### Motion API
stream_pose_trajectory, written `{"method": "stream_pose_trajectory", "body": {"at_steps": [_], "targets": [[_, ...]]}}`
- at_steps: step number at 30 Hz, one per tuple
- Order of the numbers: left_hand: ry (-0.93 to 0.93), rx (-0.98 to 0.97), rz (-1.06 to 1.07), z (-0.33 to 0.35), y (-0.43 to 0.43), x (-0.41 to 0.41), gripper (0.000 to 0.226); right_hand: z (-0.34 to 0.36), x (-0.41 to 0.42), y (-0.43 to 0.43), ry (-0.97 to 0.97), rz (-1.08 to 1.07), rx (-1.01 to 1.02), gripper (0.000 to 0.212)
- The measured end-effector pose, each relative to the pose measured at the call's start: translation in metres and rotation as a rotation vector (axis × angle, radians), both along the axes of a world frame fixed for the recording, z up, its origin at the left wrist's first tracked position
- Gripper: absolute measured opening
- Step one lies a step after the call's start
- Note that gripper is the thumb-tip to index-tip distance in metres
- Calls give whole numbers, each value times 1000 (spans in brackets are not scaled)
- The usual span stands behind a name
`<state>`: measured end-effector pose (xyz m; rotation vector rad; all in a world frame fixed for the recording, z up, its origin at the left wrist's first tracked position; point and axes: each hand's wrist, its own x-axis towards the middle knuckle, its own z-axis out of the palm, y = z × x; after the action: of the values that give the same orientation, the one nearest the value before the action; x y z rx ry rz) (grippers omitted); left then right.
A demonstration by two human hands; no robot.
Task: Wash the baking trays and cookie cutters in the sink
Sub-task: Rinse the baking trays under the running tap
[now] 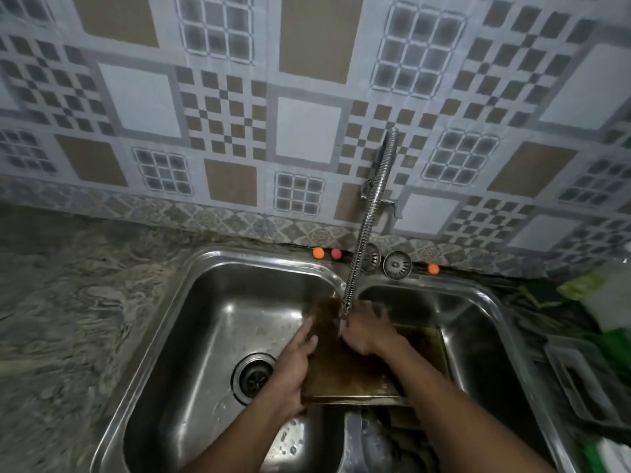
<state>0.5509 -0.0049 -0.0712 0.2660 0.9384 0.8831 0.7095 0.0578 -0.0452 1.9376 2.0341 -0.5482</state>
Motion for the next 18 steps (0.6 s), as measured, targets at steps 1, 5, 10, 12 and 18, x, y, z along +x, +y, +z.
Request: {"method": "stream_pose_trajectory", "body": {"at_steps": [1,5,10,12,18], "targets": [[4,-3,21,0,2,-2,42,1,-12,-4,65,91,-28,61],[51,10,104,-6,10,-9,41,6,-31,-45,210,309,13,57],[94,8,177,-12,13,3,41,11,23,-47,37,-54,45,80],[103,2,226,-8,14,6,43,9,36,-48,-31,-151,94,80],[215,27,338,-4,19,-5,45,2,-13,-90,163,169,199,68]]}}
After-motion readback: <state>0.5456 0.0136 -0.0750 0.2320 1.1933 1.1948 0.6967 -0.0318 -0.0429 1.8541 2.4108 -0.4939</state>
